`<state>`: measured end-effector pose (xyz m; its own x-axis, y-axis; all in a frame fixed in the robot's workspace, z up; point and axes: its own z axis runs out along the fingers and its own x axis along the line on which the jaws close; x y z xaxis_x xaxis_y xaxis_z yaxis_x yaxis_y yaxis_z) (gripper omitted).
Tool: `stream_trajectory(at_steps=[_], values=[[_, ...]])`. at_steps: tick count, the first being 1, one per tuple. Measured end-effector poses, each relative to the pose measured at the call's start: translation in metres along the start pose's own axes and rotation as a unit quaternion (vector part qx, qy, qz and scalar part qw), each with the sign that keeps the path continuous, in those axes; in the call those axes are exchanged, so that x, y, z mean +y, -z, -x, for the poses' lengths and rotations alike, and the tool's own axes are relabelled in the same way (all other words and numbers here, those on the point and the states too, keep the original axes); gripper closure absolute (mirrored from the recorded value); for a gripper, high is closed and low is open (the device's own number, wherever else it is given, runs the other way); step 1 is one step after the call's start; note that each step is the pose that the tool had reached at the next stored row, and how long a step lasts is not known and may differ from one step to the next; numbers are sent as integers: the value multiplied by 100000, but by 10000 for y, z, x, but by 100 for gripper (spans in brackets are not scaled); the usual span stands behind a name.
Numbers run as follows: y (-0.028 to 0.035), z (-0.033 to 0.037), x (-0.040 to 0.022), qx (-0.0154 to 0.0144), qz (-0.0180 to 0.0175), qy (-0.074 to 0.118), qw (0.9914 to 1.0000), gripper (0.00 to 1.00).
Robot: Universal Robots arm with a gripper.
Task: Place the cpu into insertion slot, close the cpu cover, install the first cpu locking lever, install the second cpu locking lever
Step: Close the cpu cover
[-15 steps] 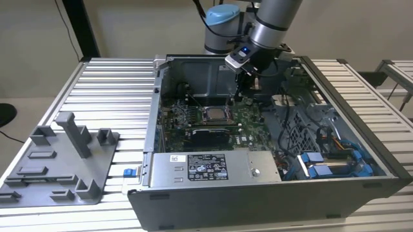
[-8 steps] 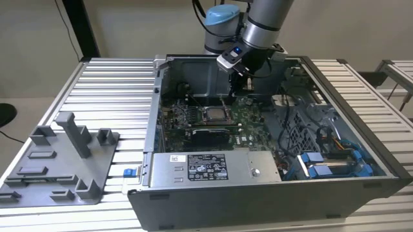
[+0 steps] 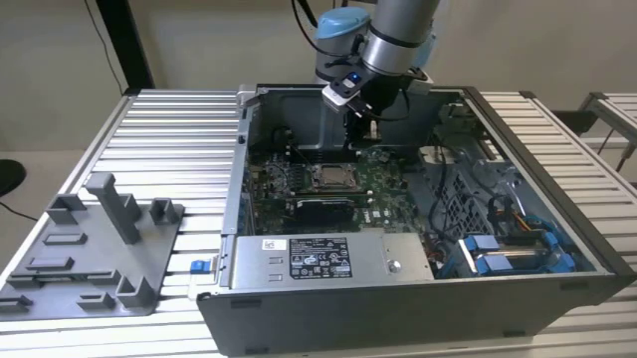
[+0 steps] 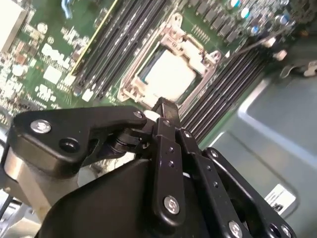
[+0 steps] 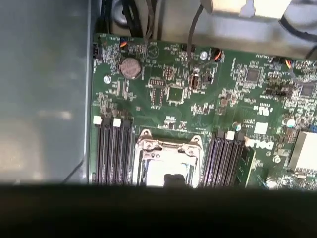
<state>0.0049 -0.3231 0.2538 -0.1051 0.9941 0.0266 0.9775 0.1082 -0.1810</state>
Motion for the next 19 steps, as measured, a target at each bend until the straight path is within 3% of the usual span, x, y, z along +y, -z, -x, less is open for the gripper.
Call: stream_trajectory(at_steps=[8,12,13,17,19], values=[[-72,-34,-316,-15,80,-3,100000,100],[-166,-47,-443,-40,350,-6,99999,100],[-188,-50,-475,-68,630,5,99998,100],[-239,-57,-539,-275,2490,21,99969,100],[-276,-59,-558,-316,2908,14,99957,100]])
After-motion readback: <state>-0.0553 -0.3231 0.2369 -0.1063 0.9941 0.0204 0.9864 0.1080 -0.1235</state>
